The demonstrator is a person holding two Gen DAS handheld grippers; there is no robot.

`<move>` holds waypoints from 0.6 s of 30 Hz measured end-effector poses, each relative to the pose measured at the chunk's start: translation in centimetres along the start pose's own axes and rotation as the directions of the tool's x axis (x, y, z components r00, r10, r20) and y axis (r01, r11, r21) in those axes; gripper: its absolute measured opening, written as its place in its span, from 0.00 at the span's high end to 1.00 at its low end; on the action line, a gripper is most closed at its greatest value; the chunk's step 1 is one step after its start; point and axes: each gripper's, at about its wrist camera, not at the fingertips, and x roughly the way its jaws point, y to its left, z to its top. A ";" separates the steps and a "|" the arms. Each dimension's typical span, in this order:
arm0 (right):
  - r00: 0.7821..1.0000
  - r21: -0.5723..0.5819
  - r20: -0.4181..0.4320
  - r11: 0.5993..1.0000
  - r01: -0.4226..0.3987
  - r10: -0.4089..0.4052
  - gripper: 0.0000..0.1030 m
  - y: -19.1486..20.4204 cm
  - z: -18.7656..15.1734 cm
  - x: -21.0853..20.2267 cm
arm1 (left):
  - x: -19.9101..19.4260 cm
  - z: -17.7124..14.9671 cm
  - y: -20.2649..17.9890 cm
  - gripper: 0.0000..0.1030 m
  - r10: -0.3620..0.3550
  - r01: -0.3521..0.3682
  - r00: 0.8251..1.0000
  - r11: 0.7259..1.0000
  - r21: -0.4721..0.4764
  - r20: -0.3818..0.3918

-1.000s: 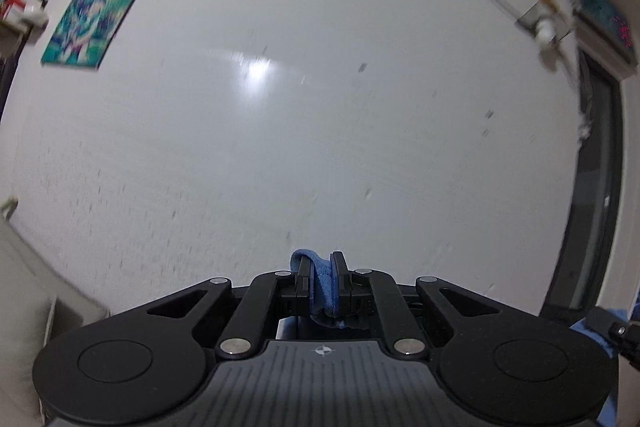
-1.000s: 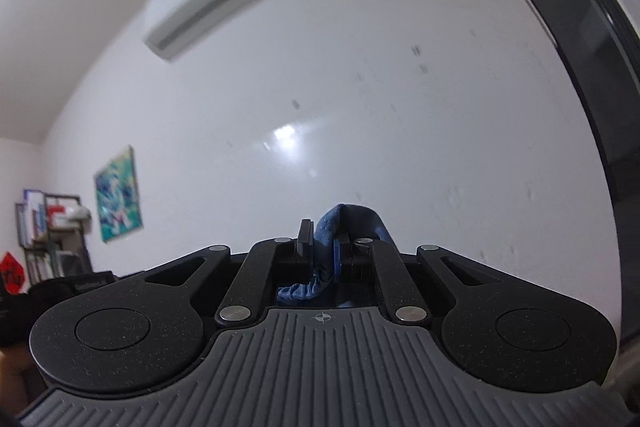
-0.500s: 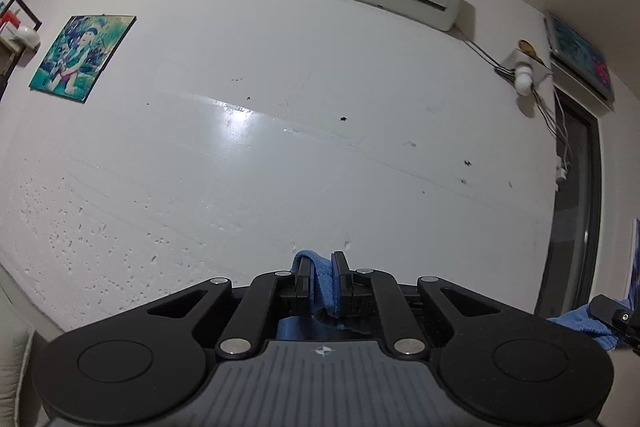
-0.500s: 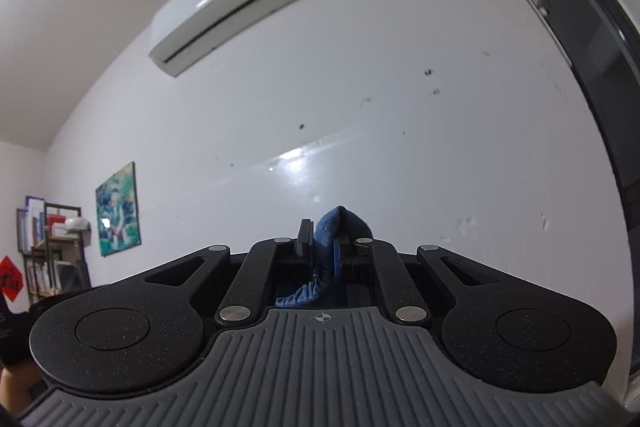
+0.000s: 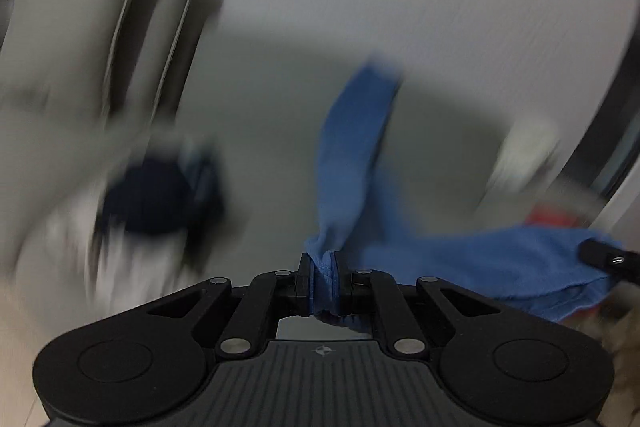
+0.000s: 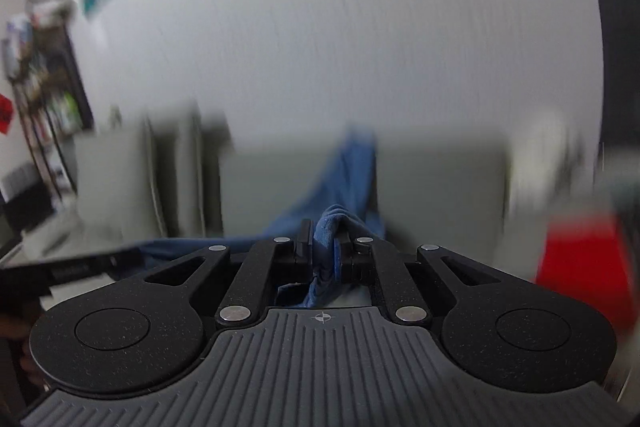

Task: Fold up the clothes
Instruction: 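Lower the sweatpants onto the sofa and open both grippers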

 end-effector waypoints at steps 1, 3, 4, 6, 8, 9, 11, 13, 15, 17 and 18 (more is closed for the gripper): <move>0.996 0.028 -0.092 1.000 0.015 -0.012 0.91 -0.9 -3.4 2.7 | 1.1 -0.9 0.3 0.92 0.014 -0.014 0.999 1.000 -0.009 -0.041; 0.970 0.066 -0.240 0.997 0.042 -0.025 0.91 -2.3 -9.0 6.5 | 3.5 -4.0 0.9 0.92 0.041 -0.041 0.989 0.999 0.002 -0.139; 0.956 0.062 -0.290 0.997 0.052 -0.032 0.91 -2.5 -11.2 7.1 | 3.5 -4.3 0.5 0.92 0.053 -0.047 0.988 0.998 0.045 -0.147; 0.925 0.051 -0.376 0.996 0.068 -0.044 0.91 -2.8 -15.1 7.7 | 3.2 -3.7 0.0 0.90 0.060 -0.049 0.987 0.996 0.079 -0.149; 0.909 0.065 -0.415 0.995 0.075 -0.042 0.91 -3.2 -16.5 7.5 | 3.9 -2.7 -0.2 0.81 0.092 -0.071 0.976 0.992 0.108 -0.198; 0.902 0.092 -0.431 0.992 0.083 -0.035 0.88 -3.8 -16.7 7.7 | 4.4 -3.0 0.1 0.75 0.101 -0.079 0.970 0.991 0.107 -0.220; 0.881 0.163 -0.473 0.982 0.092 -0.004 0.70 -4.9 -16.4 8.2 | 5.1 -4.0 1.2 0.68 0.113 -0.092 0.960 0.991 0.095 -0.258; 0.856 0.203 -0.517 0.975 0.096 0.023 0.53 -5.7 -16.1 8.0 | 4.2 -4.2 2.3 0.66 0.079 -0.065 0.968 0.996 0.064 -0.240; 0.860 0.208 -0.510 0.975 0.082 0.037 0.46 -5.6 -15.4 6.6 | 2.8 -4.3 3.0 0.56 0.032 -0.025 0.979 0.999 0.034 -0.203; 0.878 0.207 -0.476 0.977 0.061 0.046 0.42 -5.8 -14.8 4.9 | 1.8 -4.1 3.6 0.52 -0.027 0.027 0.991 1.000 -0.008 -0.133; 0.887 0.204 -0.460 0.978 0.053 0.048 0.42 -5.6 -14.5 4.3 | 1.7 -3.6 4.1 0.52 -0.042 0.040 0.996 0.999 -0.028 -0.074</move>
